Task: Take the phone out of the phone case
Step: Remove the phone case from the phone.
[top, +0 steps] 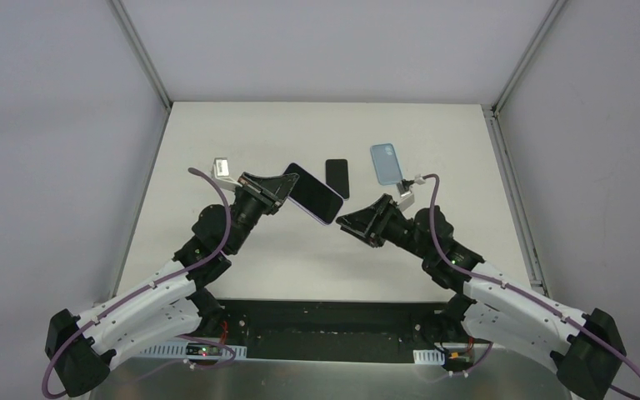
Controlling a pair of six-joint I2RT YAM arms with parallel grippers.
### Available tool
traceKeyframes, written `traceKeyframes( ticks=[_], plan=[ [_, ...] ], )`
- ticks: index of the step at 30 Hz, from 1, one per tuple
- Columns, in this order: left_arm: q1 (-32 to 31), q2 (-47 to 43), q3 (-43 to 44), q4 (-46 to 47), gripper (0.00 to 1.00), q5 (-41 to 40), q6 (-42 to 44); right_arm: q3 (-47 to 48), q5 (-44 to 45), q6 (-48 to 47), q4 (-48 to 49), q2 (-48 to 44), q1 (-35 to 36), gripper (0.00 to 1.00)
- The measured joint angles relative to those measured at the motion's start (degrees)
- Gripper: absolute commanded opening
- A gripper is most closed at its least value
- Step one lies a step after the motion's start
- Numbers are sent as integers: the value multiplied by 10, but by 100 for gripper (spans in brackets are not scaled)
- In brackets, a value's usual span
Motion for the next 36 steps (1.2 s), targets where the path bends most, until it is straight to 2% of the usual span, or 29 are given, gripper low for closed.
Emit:
traceKeyframes(
  ticks=[12, 16, 18, 24, 30, 36],
  plan=[
    [0, -1, 0, 0, 0, 4, 0, 0, 4, 19, 3, 21, 0, 49],
    [0, -2, 0, 1, 0, 7, -1, 0, 4, 22, 4, 21, 0, 62],
    [0, -5, 0, 2, 0, 7, -2, 0, 6, 22, 2, 21, 0, 64],
    [0, -9, 0, 4, 0, 10, -3, 0, 12, 20, -4, 3, 0, 57],
    [0, -8, 0, 0, 0, 13, -3, 0, 13, 19, -3, -8, 0, 56],
    [0, -8, 0, 0, 0, 14, -3, 0, 13, 18, -2, -17, 0, 50]
  ],
)
